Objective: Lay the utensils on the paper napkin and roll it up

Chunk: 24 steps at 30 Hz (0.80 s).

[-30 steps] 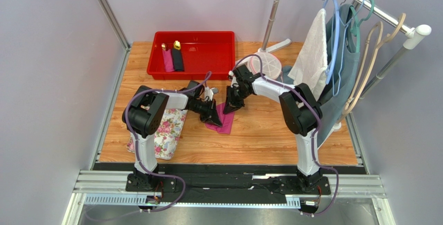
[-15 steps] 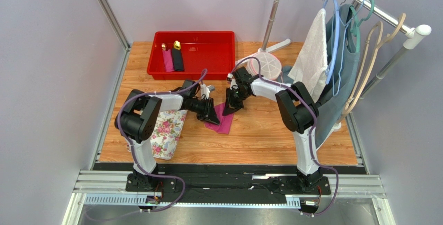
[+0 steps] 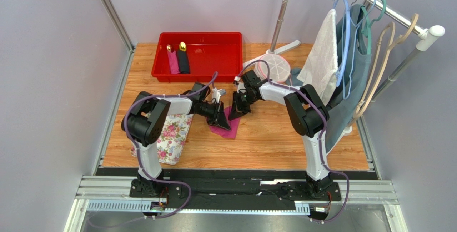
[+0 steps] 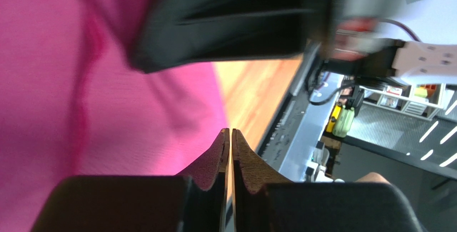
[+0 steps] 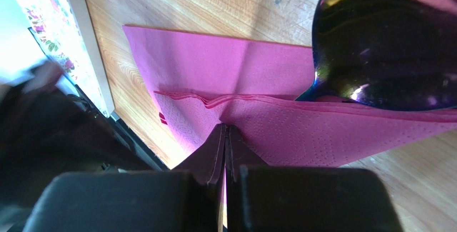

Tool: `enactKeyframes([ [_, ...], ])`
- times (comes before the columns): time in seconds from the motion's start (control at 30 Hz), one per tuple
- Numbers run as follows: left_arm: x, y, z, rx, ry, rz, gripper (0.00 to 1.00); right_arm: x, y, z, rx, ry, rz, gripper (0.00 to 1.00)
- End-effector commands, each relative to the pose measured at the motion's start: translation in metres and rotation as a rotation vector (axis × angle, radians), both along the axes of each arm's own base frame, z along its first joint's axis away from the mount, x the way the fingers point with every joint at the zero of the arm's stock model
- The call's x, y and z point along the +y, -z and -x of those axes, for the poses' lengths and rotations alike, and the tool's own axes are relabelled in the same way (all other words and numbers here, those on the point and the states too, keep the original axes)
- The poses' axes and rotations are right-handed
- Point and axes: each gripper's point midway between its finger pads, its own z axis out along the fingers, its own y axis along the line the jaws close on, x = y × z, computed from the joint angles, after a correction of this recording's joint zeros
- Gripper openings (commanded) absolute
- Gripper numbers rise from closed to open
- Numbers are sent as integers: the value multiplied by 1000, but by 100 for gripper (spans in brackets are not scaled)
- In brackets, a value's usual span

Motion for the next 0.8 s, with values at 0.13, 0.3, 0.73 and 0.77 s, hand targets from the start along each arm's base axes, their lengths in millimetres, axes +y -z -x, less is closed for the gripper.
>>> enactKeyframes([
  [0.13,15,60,-6,79,-55,-172,0,-9,19,7,-23,-35,68,0],
  [0.3,23,76,-1,123,-70,-198,0,5,-30,-15,-101,-26,-28,9],
  [0.73,24,75,-5,116,-84,-193,0,5,-40,10,8,-26,-74,13],
  [0.77,24,75,-5,119,-84,-193,0,6,-37,13,16,-33,-69,13],
])
